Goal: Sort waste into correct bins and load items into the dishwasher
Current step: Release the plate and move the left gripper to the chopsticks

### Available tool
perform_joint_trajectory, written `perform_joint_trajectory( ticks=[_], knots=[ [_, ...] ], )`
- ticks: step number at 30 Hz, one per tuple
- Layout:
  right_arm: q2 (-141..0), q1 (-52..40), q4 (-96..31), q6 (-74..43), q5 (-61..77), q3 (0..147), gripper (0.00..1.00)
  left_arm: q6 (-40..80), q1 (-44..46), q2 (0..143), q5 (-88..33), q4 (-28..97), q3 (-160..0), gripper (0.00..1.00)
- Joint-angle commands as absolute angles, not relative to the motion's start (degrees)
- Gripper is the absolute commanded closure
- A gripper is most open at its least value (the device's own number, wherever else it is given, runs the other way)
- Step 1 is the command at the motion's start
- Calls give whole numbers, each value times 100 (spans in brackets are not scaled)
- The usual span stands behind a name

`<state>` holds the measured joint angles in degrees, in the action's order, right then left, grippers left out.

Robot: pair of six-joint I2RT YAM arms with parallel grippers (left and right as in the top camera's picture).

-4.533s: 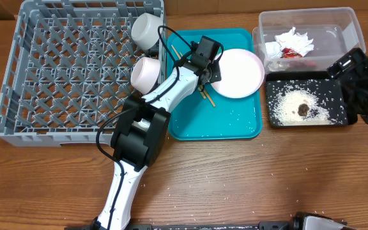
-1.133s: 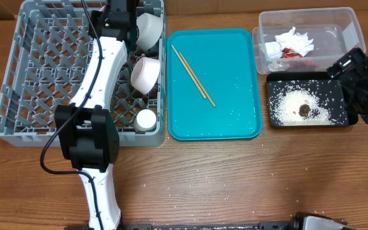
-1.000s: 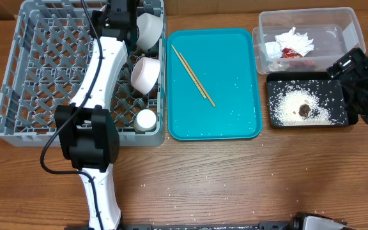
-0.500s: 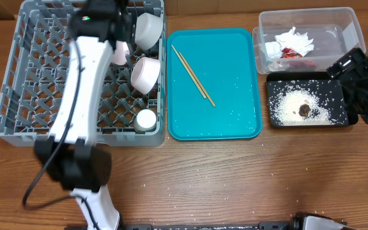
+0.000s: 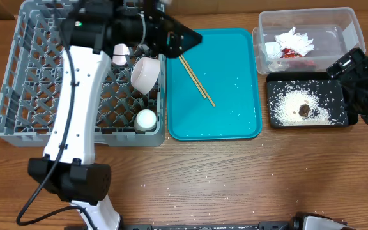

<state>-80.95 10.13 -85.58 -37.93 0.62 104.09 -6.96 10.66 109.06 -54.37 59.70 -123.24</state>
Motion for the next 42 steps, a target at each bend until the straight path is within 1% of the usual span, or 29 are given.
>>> perform_joint_trajectory(
  ticks=[1, 9, 11, 15, 18, 20, 21, 24, 26, 29, 31, 33, 38, 42],
  knots=[
    [-8055, 1035, -8543, -3819, 10, 10486, 0, -1044, 1308, 10930, -6261, 5970, -12313, 0],
    [-8055, 1035, -8543, -3819, 12, 10486, 0, -1653, 1636, 10930, -6233, 5933, -12313, 0],
    [-8055, 1035, -8543, -3819, 10, 10486, 0, -2060, 1743, 10930, -5870, 5933, -12313, 0],
    [-8055, 1035, -8543, -3819, 12, 10486, 0, -2908, 2091, 10930, -4700, 5964, -12313, 0],
    [-8055, 1035, -8543, -3819, 12, 10486, 0, -3234, 2331, 10930, -4211, 5957, -12313, 0],
    [-8055, 1035, -8543, -3819, 12, 10486, 0, -3234, 2508, 10934, -3632, 5909, -12313, 0],
    [-8055, 1035, -8543, -3819, 10, 10486, 0, -3105, 2672, 10938, -3050, 5859, -12313, 0],
    [-8055, 1035, -8543, -3819, 10, 10486, 0, -2700, 3002, 10951, -1800, 5749, -12309, 0],
    [-8055, 1035, -8543, -3819, 10, 10486, 0, -1874, 3234, 10978, -777, 5575, -12309, 1],
    [-8055, 1035, -8543, -3819, 10, 10486, 0, 54, 3444, 11078, 303, 5544, -12309, 1],
    [-8055, 1035, -8543, -3819, 10, 10486, 0, 939, 3503, 11212, 440, 5704, -12309, 1],
    [-8055, 1035, -8543, -3819, 12, 10486, 0, 1339, 3529, 11404, 427, 5857, -12309, 4],
    [-8055, 1035, -8543, -3819, 12, 10486, 0, 1664, 3465, 11911, 449, 6062, -12309, 5],
    [-8055, 1035, -8543, -3819, 10, 10486, 0, 1782, 3371, 12348, 445, 5916, -12309, 9]
  ],
)
